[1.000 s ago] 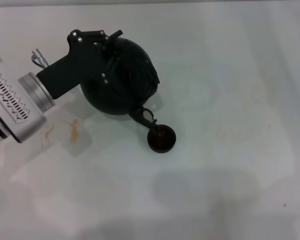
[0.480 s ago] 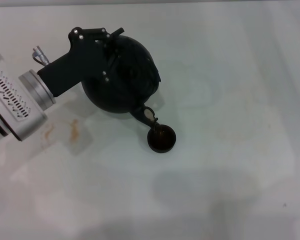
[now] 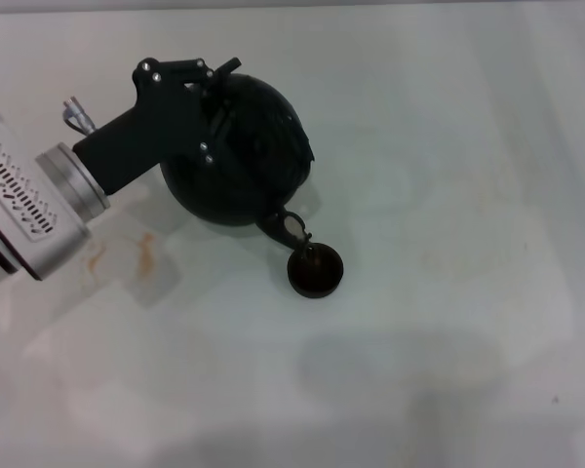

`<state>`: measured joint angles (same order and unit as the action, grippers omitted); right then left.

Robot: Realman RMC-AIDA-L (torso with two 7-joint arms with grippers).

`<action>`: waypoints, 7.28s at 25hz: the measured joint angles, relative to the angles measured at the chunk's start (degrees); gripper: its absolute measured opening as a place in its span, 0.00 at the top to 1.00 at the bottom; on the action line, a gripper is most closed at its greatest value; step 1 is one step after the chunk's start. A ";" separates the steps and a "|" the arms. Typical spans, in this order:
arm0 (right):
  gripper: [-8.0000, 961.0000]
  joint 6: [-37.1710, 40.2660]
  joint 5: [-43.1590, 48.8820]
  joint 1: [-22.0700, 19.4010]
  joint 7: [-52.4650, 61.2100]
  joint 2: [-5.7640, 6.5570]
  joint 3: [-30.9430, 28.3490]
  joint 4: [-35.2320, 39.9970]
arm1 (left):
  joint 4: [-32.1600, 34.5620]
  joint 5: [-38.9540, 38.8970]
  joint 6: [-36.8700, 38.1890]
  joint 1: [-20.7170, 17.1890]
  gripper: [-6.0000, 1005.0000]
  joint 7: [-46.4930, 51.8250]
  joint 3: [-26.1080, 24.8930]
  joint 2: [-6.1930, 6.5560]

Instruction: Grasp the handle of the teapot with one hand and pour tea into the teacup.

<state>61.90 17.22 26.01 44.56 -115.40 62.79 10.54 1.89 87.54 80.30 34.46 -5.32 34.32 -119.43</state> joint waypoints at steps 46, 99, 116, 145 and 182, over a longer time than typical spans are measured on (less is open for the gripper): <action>0.15 -0.20 0.10 0.01 -2.18 0.33 -0.20 0.02 | -8.35 -40.10 9.95 -15.60 0.88 26.30 -0.56 -0.11; 0.15 -8.79 0.08 5.02 -5.86 1.58 -0.53 4.31 | -18.34 -28.68 5.83 -15.42 0.88 18.85 -2.42 -0.37; 0.15 -8.83 0.09 4.58 -5.98 1.61 -1.20 4.31 | -17.92 -22.89 4.80 -14.15 0.72 19.06 -2.41 -0.23; 0.16 -8.72 0.01 3.86 -5.99 2.20 -6.28 4.36 | -17.77 -22.56 9.61 -20.48 0.22 21.85 -1.97 -0.02; 0.16 0.31 0.67 3.24 -14.78 0.13 5.29 2.31 | -14.87 -33.73 18.55 -24.85 0.23 24.87 -20.52 0.29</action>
<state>62.22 17.89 29.25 29.78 -115.27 68.07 12.86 -12.98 53.82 98.85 9.61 19.55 13.80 -119.14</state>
